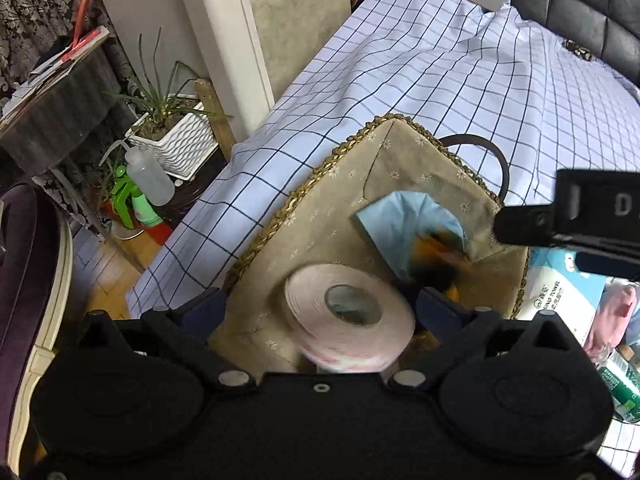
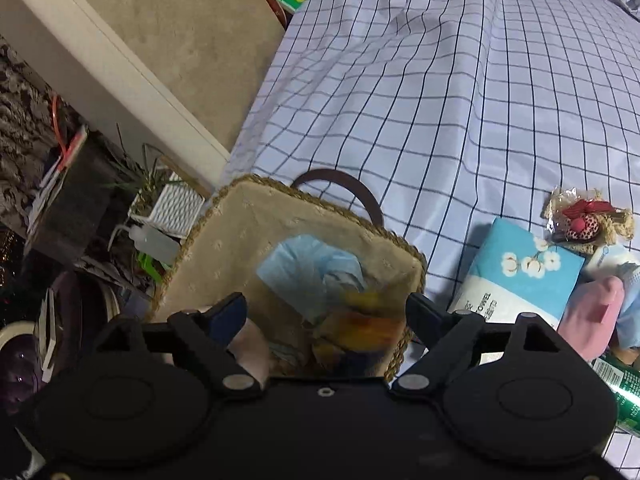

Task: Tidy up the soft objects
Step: 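Drop the tape roll into the basket with the left gripper while the right drops the fabric toy in, then withdraw both grippers from the basket toward the pile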

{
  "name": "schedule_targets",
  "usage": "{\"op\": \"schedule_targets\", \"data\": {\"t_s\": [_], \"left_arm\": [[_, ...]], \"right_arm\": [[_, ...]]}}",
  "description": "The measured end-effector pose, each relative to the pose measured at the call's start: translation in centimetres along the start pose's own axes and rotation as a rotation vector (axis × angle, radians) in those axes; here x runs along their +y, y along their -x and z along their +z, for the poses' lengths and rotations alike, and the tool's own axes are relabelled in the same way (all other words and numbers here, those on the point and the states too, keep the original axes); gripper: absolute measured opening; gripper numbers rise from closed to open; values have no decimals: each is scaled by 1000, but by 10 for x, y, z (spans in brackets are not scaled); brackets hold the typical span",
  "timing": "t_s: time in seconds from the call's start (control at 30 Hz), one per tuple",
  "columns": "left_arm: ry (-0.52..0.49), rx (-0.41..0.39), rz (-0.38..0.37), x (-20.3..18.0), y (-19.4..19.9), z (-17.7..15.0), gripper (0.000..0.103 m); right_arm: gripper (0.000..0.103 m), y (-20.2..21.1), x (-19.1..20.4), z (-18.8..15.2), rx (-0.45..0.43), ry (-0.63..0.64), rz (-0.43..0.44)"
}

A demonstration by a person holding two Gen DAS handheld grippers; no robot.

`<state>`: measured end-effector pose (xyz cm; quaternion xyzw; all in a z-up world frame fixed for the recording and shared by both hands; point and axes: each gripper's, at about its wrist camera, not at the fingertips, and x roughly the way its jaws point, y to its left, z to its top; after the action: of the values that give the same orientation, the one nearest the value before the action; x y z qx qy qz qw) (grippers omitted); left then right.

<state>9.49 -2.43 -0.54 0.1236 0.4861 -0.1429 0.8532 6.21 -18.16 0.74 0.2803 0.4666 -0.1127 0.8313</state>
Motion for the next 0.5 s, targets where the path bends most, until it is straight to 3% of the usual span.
{"op": "schedule_targets", "data": {"t_s": [0.5], "left_arm": [[-59,24,-39,-18,16,-21,99]], "right_arm": [[87,3,-13,-12,58,5,-84]]}}
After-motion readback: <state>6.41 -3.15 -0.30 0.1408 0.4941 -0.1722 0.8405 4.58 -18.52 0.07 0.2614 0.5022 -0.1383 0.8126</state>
